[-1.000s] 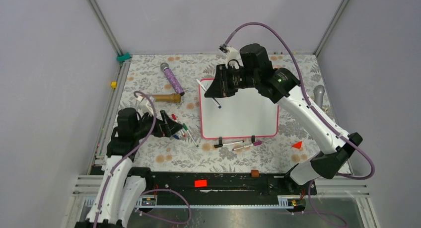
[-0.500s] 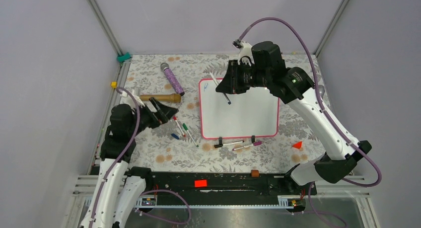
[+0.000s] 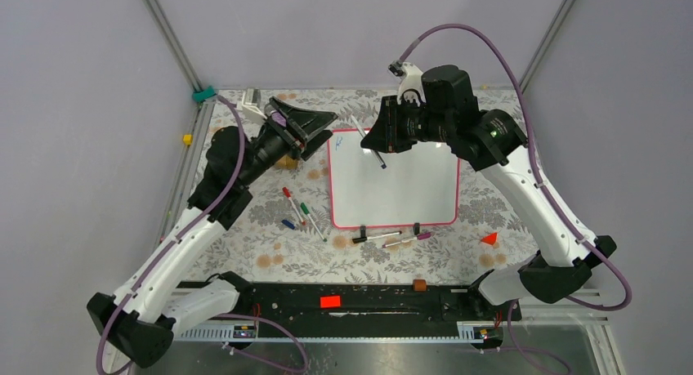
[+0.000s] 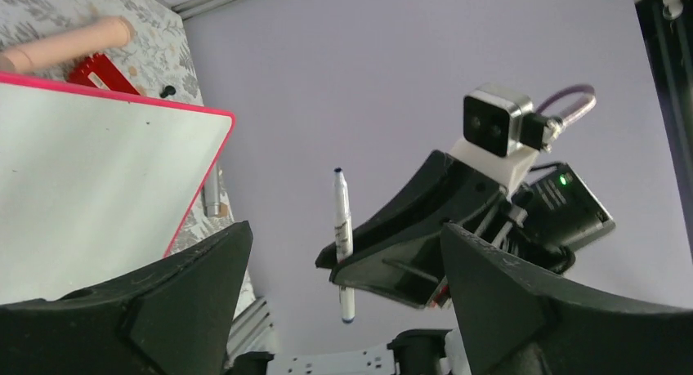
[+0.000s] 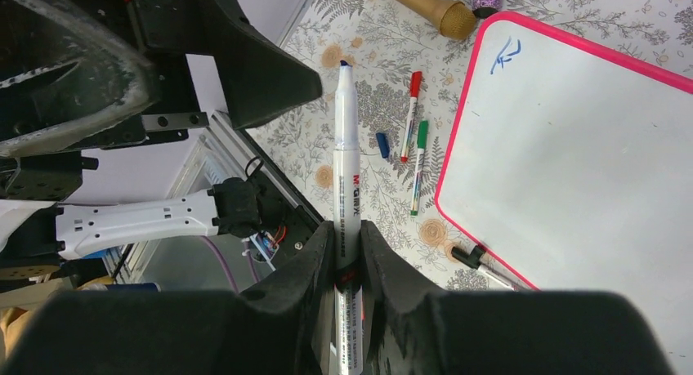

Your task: Write a sentence on the whiteboard

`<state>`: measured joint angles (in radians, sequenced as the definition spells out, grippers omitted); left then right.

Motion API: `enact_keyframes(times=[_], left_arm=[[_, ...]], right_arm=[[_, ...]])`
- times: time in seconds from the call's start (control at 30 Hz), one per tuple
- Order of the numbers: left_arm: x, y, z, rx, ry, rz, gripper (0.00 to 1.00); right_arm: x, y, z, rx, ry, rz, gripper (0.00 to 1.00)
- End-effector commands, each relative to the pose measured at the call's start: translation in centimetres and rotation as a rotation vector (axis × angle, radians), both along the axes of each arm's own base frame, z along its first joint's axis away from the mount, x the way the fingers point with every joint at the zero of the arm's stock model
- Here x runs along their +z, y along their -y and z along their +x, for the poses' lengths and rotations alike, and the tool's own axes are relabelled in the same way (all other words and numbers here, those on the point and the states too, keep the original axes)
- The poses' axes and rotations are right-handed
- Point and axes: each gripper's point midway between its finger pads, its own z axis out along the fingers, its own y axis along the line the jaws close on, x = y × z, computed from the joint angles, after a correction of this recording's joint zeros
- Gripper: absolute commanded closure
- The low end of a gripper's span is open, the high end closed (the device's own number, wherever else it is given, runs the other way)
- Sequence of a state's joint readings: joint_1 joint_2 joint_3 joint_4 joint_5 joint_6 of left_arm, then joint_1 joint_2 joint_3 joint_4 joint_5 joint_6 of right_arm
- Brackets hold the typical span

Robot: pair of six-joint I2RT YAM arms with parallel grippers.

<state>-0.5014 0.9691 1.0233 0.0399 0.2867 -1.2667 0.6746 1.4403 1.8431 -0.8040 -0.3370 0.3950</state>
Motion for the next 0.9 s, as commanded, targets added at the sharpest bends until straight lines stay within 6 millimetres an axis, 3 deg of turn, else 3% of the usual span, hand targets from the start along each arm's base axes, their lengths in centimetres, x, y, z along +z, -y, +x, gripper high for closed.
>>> enact_keyframes(times=[0.0, 0.27, 0.47, 0.67, 0.87], left_arm=[[3.3, 1.3, 1.3, 0.043, -0.054, -0.15, 0.14], [2.2, 3.3, 1.7, 0.02, -0.148, -0.149, 0.24], [1.7, 4.3, 1.4, -0.027, -0.18, -0.144, 0.38], [0.7, 5.1, 0.3, -0.069, -0.224, -0.077, 0.39], [-0.7, 5.9, -0.5, -0.104, -0.269, -0.058, 0.55]], right_arm=[[2.0, 0.5, -0.3, -0.011, 0.055, 0.022, 1.0], [2.0, -0.6, -0.5, -0.008, 0.069, 0.012, 1.0], [1.3, -0.7, -0.9, -0.015, 0.062, -0.003, 1.0], [0.6, -0.8, -0.8, -0.025, 0.041, -0.012, 1.0], [0.5, -1.3, -0.4, -0.019, 0.033, -0.013, 1.0]])
